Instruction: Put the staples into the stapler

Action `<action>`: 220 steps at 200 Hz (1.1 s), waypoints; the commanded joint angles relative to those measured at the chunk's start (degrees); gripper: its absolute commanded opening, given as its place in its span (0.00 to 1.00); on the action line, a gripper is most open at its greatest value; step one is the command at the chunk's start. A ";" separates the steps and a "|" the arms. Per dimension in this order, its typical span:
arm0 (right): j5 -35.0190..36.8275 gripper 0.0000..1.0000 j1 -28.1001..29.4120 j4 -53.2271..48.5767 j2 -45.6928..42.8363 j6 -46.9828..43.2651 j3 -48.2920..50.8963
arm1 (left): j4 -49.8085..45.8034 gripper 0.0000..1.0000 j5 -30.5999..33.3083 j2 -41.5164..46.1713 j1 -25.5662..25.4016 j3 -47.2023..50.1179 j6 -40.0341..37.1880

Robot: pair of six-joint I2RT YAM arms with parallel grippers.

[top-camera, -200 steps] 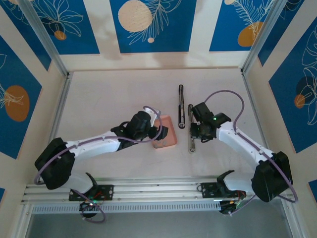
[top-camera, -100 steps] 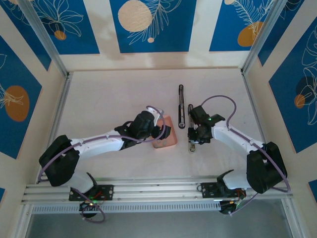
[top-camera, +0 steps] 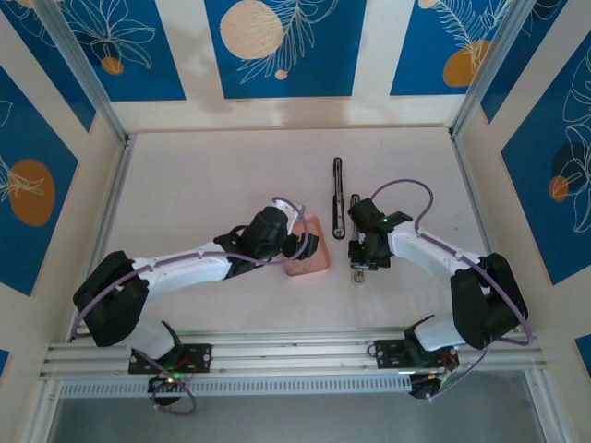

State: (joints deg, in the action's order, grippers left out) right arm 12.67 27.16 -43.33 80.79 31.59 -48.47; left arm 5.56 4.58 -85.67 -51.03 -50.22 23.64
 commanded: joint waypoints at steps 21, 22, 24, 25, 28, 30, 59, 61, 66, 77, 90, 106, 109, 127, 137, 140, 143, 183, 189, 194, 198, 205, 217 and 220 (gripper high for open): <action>0.79 0.17 0.35 -2.90 0.27 0.13 -1.96 | 1.54 0.81 0.78 0.04 -0.57 -0.67 0.94; 0.83 0.17 0.35 -2.94 0.21 0.13 -1.97 | 1.55 0.81 0.78 0.05 -0.57 -0.67 0.95; 0.88 0.17 0.35 -2.95 0.17 0.16 -1.98 | 1.55 0.81 0.78 0.06 -0.54 -0.67 0.94; 0.92 0.17 0.40 -2.93 0.16 0.15 -1.94 | 1.56 0.81 0.74 0.06 -0.56 -0.67 0.96; 0.94 0.17 0.36 -2.97 0.09 0.14 -1.94 | 1.57 0.81 0.72 0.00 -0.57 -0.58 1.00; 0.89 0.17 0.35 -3.05 0.14 0.13 -1.97 | 1.54 0.81 0.72 -0.02 -0.57 -0.58 1.04; 0.92 0.17 0.55 -3.36 -1.06 0.23 -2.07 | 1.71 0.81 0.61 -0.02 -0.57 -0.44 1.15; 0.90 0.17 0.53 -3.41 -1.18 0.27 -2.07 | 1.73 0.81 0.61 -0.02 -0.52 -0.42 1.15; 0.91 0.17 0.53 -3.45 -1.37 0.25 -2.11 | 1.73 0.81 0.62 -0.03 -0.57 -0.41 1.15; 1.15 0.17 0.53 -3.71 -1.72 0.33 -2.14 | 1.73 0.81 0.69 0.07 -0.57 -0.32 1.14; 1.30 0.17 0.54 -4.01 -2.00 0.29 -2.10 | 1.75 0.81 0.67 0.07 -0.57 -0.19 1.20; 1.37 0.17 0.53 -4.26 -2.06 0.33 -2.12 | 1.89 0.81 0.69 0.15 -0.57 -0.10 1.23; 1.26 0.17 0.53 -4.33 -2.07 0.31 -2.13 | 1.91 0.81 0.69 0.12 -0.57 -0.10 1.22; 1.29 0.17 0.57 -4.48 -2.00 0.45 -2.12 | 1.90 0.81 0.67 0.13 -0.57 0.02 1.30; 1.26 0.17 0.53 -4.49 -1.97 0.40 -2.01 | 1.99 0.81 0.69 0.15 -0.56 0.03 1.30; 1.22 0.17 0.53 -4.49 -1.96 0.41 -2.00 | 2.00 0.81 0.67 0.11 -0.57 0.13 1.24; 1.14 0.17 0.53 -4.54 -1.89 0.41 -1.98 | 2.01 0.81 0.69 0.15 -0.57 0.13 1.24; 0.52 0.17 0.62 -4.28 -0.72 0.49 -1.66 | 2.11 0.81 0.69 0.26 -0.57 0.34 1.41; 0.45 0.16 0.63 -4.15 -0.59 0.49 -1.59 | 2.17 0.81 0.70 0.24 -0.57 0.38 1.36; 0.41 0.17 0.66 -4.11 -0.50 0.49 -1.57 | 2.13 0.81 0.69 0.28 -0.58 0.39 1.45; 0.31 0.17 0.65 -4.05 -0.39 0.50 -1.50 | 2.17 0.81 0.69 0.20 -0.57 0.43 1.50; 0.26 0.17 0.66 -3.94 -0.27 0.49 -1.48 | 2.21 0.81 0.69 0.24 -0.57 0.47 1.50; 0.24 0.17 0.70 -3.90 0.18 0.49 -1.48 | 2.26 0.81 0.61 0.15 -0.57 0.54 1.57; 0.23 0.17 0.66 -3.87 0.16 0.49 -1.46 | 2.26 0.81 0.61 0.11 -0.57 0.55 1.58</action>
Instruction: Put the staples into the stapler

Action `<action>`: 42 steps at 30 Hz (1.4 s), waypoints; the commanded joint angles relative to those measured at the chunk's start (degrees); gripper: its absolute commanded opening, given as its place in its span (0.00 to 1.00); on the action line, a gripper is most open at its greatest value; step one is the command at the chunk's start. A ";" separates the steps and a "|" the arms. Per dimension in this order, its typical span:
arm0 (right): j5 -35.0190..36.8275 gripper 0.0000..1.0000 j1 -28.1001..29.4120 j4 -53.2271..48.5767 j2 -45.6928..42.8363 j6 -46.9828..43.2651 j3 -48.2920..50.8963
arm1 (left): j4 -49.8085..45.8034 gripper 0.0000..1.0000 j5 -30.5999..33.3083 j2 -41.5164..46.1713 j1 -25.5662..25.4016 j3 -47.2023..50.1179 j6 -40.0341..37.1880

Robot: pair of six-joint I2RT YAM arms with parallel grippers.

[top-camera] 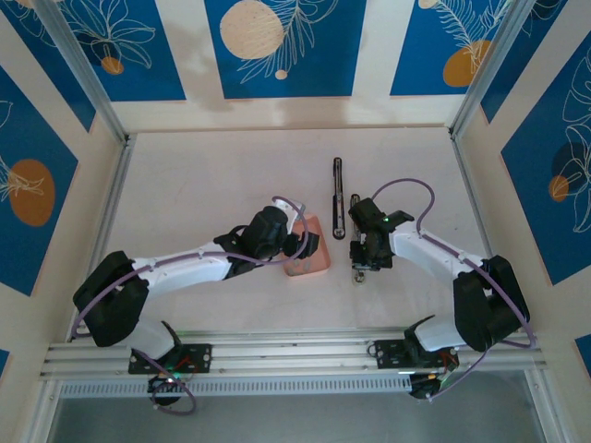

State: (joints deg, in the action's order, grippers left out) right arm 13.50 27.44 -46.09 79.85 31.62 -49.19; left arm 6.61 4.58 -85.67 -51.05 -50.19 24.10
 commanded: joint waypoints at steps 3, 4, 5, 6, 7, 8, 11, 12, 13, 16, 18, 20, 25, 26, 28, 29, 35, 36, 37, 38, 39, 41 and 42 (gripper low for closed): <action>-0.62 0.17 0.42 -1.12 1.50 0.49 -0.70 | 1.23 0.81 0.61 0.13 -0.56 0.52 1.11; -0.64 0.17 0.43 -1.13 1.74 0.53 -0.62 | 1.16 0.81 0.61 0.15 -0.52 0.46 1.11; -0.63 0.17 0.53 -1.14 1.93 0.56 -0.51 | 1.21 0.81 0.61 0.15 -0.54 0.48 1.07; -0.65 0.17 0.57 -1.15 2.02 0.55 -0.40 | 1.21 0.81 0.61 0.15 -0.55 0.46 1.12; -0.67 0.17 0.54 -1.06 2.08 0.57 -0.38 | 1.20 0.81 0.65 0.19 -0.54 0.45 1.12; -0.69 0.17 0.51 -1.10 2.19 0.55 -0.35 | 1.13 0.81 0.65 0.24 -0.54 0.55 1.08; -0.77 0.17 0.60 -0.88 2.53 0.66 -0.28 | 1.12 0.81 0.65 0.25 -0.54 0.56 1.05; -0.84 0.16 0.60 -0.89 2.55 0.73 -0.23 | 1.12 0.81 0.69 0.24 -0.54 0.58 1.08; -0.89 0.17 0.68 -0.88 2.62 0.73 -0.25 | 1.12 0.81 0.69 0.24 -0.53 0.54 1.12; -0.85 0.17 0.95 -1.02 2.72 0.82 -0.05 | 1.12 0.81 0.69 0.24 -0.53 0.59 1.12; -0.84 0.17 1.03 -1.10 2.76 0.94 -0.01 | 1.12 0.81 0.61 0.24 -0.56 0.54 1.14; -0.69 0.17 1.12 -1.11 2.85 1.00 -0.02 | 1.12 0.81 0.52 0.28 -0.57 0.61 1.18; -0.53 0.17 1.21 -1.30 2.90 1.08 -0.29 | 1.12 0.81 0.60 0.37 -0.54 0.76 1.21; -0.38 0.17 1.34 -1.61 2.83 1.08 -0.46 | 1.12 0.81 0.61 0.42 -0.54 0.84 1.13; -0.13 0.17 1.39 -2.19 2.52 1.09 -1.16 | 1.12 0.81 0.63 0.57 -0.54 0.85 1.17; 0.03 0.16 1.47 -2.49 2.14 1.10 -1.50 | 1.16 0.81 0.69 0.59 -0.59 0.86 1.20; 0.62 0.17 1.54 -4.03 -0.16 1.36 -3.28 | 1.21 0.81 0.69 0.85 -0.54 1.11 1.19; 0.48 0.17 1.56 -4.08 -0.32 1.35 -3.41 | 1.21 0.81 0.69 0.95 -0.54 1.23 1.18; 0.46 0.17 1.57 -4.15 -0.47 1.42 -3.46 | 1.21 0.81 0.78 1.07 -0.57 1.24 1.21; 0.38 0.17 1.56 -4.12 -0.50 1.45 -3.54 | 1.28 0.81 0.83 1.12 -0.53 1.37 1.12; 0.22 0.17 1.56 -4.03 -0.50 1.52 -3.55 | 1.30 0.81 0.87 1.20 -0.54 1.42 1.12; 0.03 0.17 1.56 -3.92 -0.08 1.52 -3.38 | 1.29 0.81 0.87 1.29 -0.54 1.49 1.13; -0.07 0.17 1.55 -3.88 0.17 1.52 -3.29 | 1.29 0.81 0.87 1.29 -0.54 1.50 1.09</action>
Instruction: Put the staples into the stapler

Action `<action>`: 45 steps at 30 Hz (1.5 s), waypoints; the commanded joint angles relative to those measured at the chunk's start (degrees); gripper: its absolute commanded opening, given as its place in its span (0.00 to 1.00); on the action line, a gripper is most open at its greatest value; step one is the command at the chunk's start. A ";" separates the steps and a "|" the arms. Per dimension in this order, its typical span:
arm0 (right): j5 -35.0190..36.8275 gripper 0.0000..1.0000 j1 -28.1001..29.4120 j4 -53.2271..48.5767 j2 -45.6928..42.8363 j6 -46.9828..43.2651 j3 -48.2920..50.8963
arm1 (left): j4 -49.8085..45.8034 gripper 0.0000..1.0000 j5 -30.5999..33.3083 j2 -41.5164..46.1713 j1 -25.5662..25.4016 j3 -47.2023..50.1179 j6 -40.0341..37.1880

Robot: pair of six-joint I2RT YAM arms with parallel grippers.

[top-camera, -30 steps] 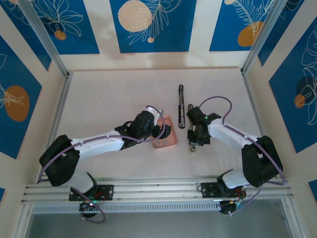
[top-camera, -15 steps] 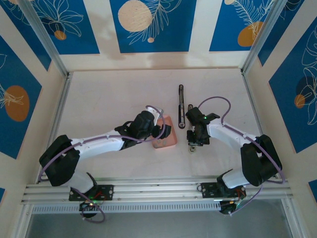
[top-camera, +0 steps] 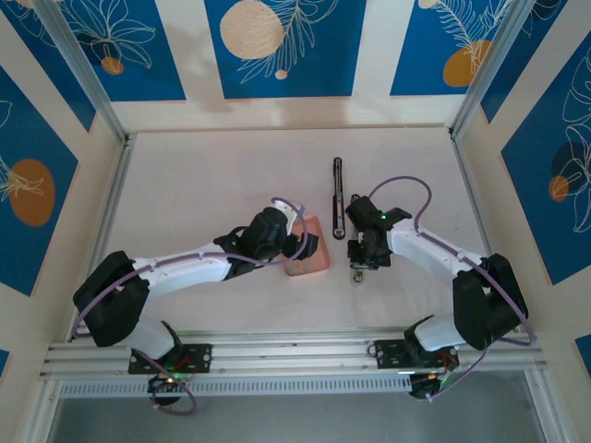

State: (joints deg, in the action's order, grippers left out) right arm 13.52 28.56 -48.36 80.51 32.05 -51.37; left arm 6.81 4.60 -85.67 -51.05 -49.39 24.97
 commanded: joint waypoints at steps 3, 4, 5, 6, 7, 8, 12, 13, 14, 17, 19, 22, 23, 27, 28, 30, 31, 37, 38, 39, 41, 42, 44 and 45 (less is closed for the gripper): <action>-0.23 0.17 0.45 -1.44 0.31 1.08 -0.67 | 1.14 0.81 0.85 1.38 -0.54 0.70 0.27; -0.25 0.17 0.45 -1.31 0.50 1.07 -0.51 | 1.18 0.81 0.85 1.38 -0.53 0.71 0.24; -0.34 0.17 0.49 -1.23 0.62 1.17 -0.40 | 1.08 0.81 0.85 1.43 -0.60 0.69 0.21; -0.40 0.17 0.54 -1.18 0.76 1.19 -0.31 | 1.09 0.81 0.85 1.43 -0.48 0.74 0.33; -0.34 0.17 0.54 -1.03 0.80 1.22 -0.14 | 1.07 0.81 0.85 1.39 -0.58 0.76 0.26; -0.44 0.17 0.54 -0.84 0.89 1.26 0.03 | 1.07 0.81 0.85 1.38 -0.55 0.77 0.31; -0.91 0.17 0.54 -0.02 1.47 1.35 0.73 | 1.09 0.81 0.80 1.29 -0.52 0.61 0.30; -0.95 0.17 0.56 0.07 1.65 1.35 0.83 | 0.98 0.81 0.85 1.29 -0.46 0.61 0.28; -1.00 0.17 0.53 0.14 1.78 1.35 0.99 | 1.01 0.81 0.85 1.29 -0.54 0.55 0.26; -0.94 0.17 0.54 0.27 2.14 1.36 1.10 | 0.90 0.81 0.85 1.25 -0.54 0.52 0.21; -0.72 0.17 0.62 0.21 2.22 1.35 1.12 | 0.93 0.81 0.85 1.21 -0.54 0.48 0.24; -0.39 0.17 0.65 0.20 2.44 1.43 1.19 | 0.93 0.81 0.76 1.09 -0.54 0.37 0.17; -0.35 0.17 0.63 0.19 2.41 1.41 1.24 | 0.93 0.81 0.76 1.06 -0.54 0.34 0.23; -0.25 0.17 0.62 0.28 2.66 1.61 1.36 | 0.93 0.81 0.67 0.94 -0.54 0.27 0.19; -0.25 0.17 0.62 0.20 2.81 1.61 1.41 | 0.93 0.81 0.67 0.95 -0.54 0.28 0.21; -0.27 0.17 0.62 0.28 2.91 1.70 1.55 | 0.93 0.81 0.59 0.95 -0.54 0.34 0.21; -0.27 0.17 0.62 0.28 3.05 1.71 1.63 | 0.93 0.81 0.58 0.95 -0.54 0.32 0.23; -0.02 0.19 0.71 -0.03 2.95 1.89 1.37 | 0.94 0.81 0.67 1.07 -0.54 0.43 0.32; 0.04 0.20 0.71 -0.11 2.91 1.88 1.35 | 0.93 0.81 0.67 1.03 -0.52 0.55 0.29; 0.09 0.20 0.78 -0.18 2.90 1.87 1.27 | 0.93 0.81 0.67 1.15 -0.54 0.54 0.28; 0.18 0.21 0.80 -0.25 2.70 1.97 1.15 | 0.97 0.81 0.76 1.25 -0.54 0.63 0.33; 0.12 0.22 0.87 -0.25 2.57 1.96 1.10 | 0.93 0.81 0.76 1.29 -0.53 0.69 0.29; 0.12 0.23 0.89 -0.35 2.54 2.11 0.93 | 1.00 0.81 0.85 1.46 -0.54 0.83 0.34; 0.11 0.23 0.91 -0.38 2.41 2.06 0.93 | 0.99 0.81 0.85 1.46 -0.54 0.86 0.31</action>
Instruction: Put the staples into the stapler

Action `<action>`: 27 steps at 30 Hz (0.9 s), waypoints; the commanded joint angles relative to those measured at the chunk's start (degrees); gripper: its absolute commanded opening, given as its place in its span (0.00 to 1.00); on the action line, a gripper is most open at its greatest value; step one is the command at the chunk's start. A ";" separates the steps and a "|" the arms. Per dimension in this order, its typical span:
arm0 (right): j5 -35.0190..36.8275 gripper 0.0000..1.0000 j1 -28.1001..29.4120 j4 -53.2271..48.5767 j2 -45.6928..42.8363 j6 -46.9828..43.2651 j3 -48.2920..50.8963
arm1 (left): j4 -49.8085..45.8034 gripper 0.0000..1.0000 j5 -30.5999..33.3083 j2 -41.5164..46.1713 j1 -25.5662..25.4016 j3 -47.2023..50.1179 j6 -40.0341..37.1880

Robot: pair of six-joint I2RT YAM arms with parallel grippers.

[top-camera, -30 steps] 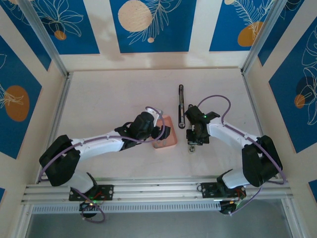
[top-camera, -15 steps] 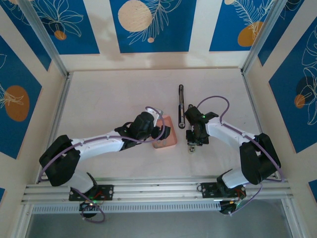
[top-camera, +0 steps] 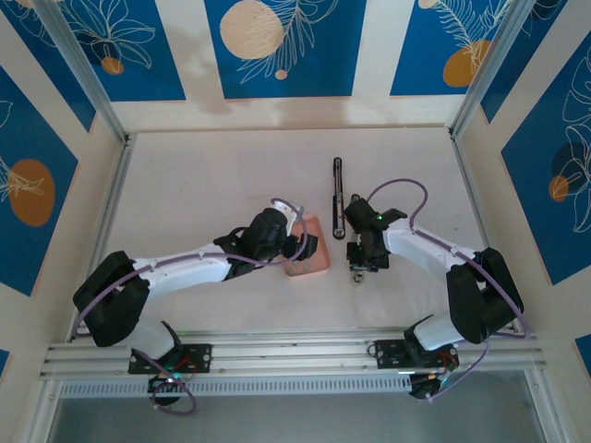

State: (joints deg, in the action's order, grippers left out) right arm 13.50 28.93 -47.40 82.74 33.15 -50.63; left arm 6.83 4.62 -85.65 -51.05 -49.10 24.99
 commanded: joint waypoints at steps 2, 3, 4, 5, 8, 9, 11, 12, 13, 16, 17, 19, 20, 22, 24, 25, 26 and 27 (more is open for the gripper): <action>0.13 0.24 0.57 -1.30 0.22 1.04 0.04 | 0.99 0.81 0.83 1.47 -0.54 0.63 0.39; 0.20 0.24 0.60 -1.39 0.22 1.15 0.10 | 0.94 0.81 0.83 1.66 -0.54 0.61 0.41; 0.18 0.25 0.61 -1.43 0.09 1.16 0.04 | 0.91 0.81 0.83 1.70 -0.54 0.67 0.40; 0.15 0.25 0.60 -1.47 0.06 1.24 0.09 | 0.99 0.81 0.91 1.80 -0.54 0.81 0.40; 0.28 0.25 0.70 -1.86 -0.31 1.31 -0.32 | 0.99 0.81 0.91 2.01 -0.54 0.91 0.40; 0.31 0.25 0.69 -2.11 -0.66 1.33 -0.62 | 0.99 0.81 0.92 1.97 -0.54 0.90 0.40; 0.65 0.26 0.69 -2.89 -1.90 1.31 -1.51 | 0.99 0.81 0.91 2.14 -0.52 1.02 0.47; 0.83 0.26 0.65 -3.20 -2.49 1.27 -1.94 | 0.93 0.81 0.91 2.23 -0.55 1.03 0.46; 0.91 0.27 0.56 -3.49 -3.17 1.26 -2.29 | 0.97 0.81 0.91 2.31 -0.54 1.11 0.44; 0.61 0.30 -0.40 -4.02 -5.23 0.91 -3.33 | 1.03 0.81 0.96 2.58 -0.54 1.29 0.44; 0.34 0.30 -0.84 -4.02 -5.59 0.87 -3.39 | 1.08 0.81 0.96 2.58 -0.56 1.37 0.45; -0.28 0.31 -1.58 -3.78 -5.99 0.70 -3.14 | 1.17 0.81 1.06 2.84 -0.54 1.63 0.56; -0.58 0.31 -1.89 -3.40 -5.77 0.69 -2.78 | 1.25 0.81 1.11 2.94 -0.54 1.72 0.51; -1.31 0.31 -2.25 -2.58 -5.04 0.80 -1.82 | 1.34 0.81 1.16 3.10 -0.55 1.82 0.54; -1.98 0.30 -2.47 -2.03 -4.01 1.23 -0.77 | 1.34 0.81 1.18 3.16 -0.52 1.90 0.56; -2.10 0.31 -2.47 -1.69 -3.50 1.45 -0.29 | 1.29 0.81 1.18 3.20 -0.54 1.92 0.58; -2.17 0.30 -2.47 -1.38 -3.31 1.73 0.07 | 1.26 0.81 1.18 3.21 -0.54 1.90 0.45; -2.37 0.31 -2.46 -1.03 -3.06 1.99 0.49 | 1.13 0.81 1.22 3.20 -0.55 1.90 0.49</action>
State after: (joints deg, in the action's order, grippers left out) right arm 13.02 26.55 -48.56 78.67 33.76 -51.83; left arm 6.83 4.99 -83.81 -51.05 -47.72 25.12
